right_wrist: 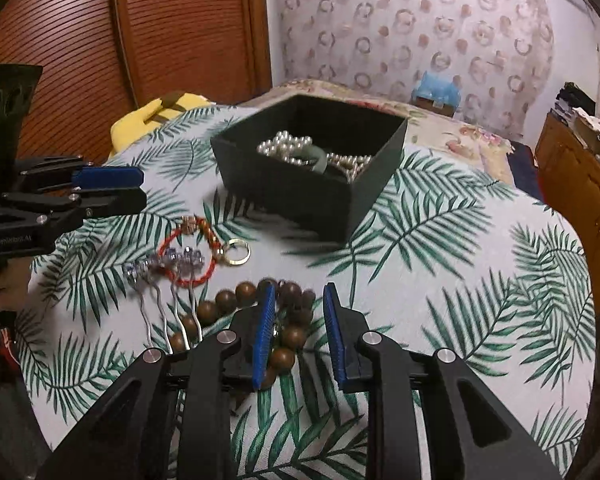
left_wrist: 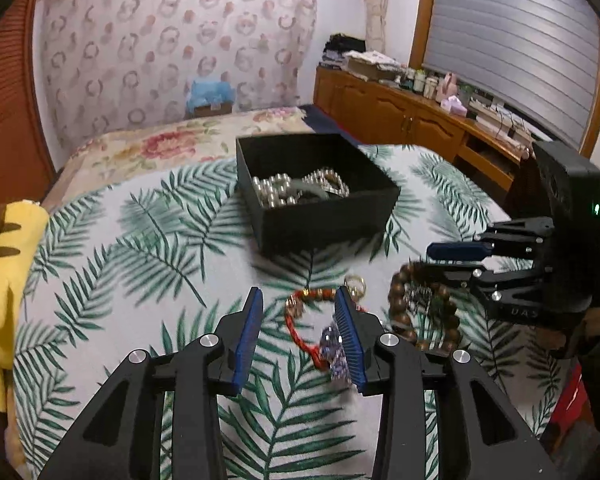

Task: Organize jewelry
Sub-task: 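Grasp the purple crystal hair clip with left gripper while right grasps brown bead bracelet, then lift the hair clip and bead bracelet toward the black box with both grippers, then lower the hair clip and bead bracelet into the black box and open both grippers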

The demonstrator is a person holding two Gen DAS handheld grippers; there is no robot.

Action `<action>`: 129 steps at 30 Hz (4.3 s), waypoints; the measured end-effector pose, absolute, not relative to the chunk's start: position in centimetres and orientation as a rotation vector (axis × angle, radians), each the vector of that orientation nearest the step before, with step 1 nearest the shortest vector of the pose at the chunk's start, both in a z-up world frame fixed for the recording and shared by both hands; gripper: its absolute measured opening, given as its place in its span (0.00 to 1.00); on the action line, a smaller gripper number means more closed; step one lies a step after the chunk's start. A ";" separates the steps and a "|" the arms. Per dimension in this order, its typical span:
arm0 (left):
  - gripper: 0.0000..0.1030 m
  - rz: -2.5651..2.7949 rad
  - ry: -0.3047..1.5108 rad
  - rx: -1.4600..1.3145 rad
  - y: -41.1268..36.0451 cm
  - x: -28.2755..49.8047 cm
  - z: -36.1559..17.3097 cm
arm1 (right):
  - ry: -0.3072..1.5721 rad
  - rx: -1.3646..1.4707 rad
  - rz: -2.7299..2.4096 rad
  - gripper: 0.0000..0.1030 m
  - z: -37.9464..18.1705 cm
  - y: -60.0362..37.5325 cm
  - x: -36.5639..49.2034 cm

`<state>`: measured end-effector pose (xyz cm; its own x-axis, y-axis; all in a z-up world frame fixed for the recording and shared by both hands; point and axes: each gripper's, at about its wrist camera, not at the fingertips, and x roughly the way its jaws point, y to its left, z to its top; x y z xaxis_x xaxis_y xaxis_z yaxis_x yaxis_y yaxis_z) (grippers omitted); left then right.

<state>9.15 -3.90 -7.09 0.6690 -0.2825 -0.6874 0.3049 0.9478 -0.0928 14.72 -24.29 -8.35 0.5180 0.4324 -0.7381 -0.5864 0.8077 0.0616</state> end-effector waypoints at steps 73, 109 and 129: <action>0.19 -0.262 0.688 0.055 -4.9 7.6 -6.7 | 0.854 -0.193 0.596 0.16 -9.5 -25.3 15.2; 0.19 -0.230 0.581 0.059 -3.5 11.4 -2.3 | 0.559 -0.177 0.658 0.16 4.2 -24.9 18.0; 0.19 -0.196 0.617 0.059 -2.1 16.8 -2.7 | 0.709 -0.156 0.695 0.31 -2.3 -21.6 24.7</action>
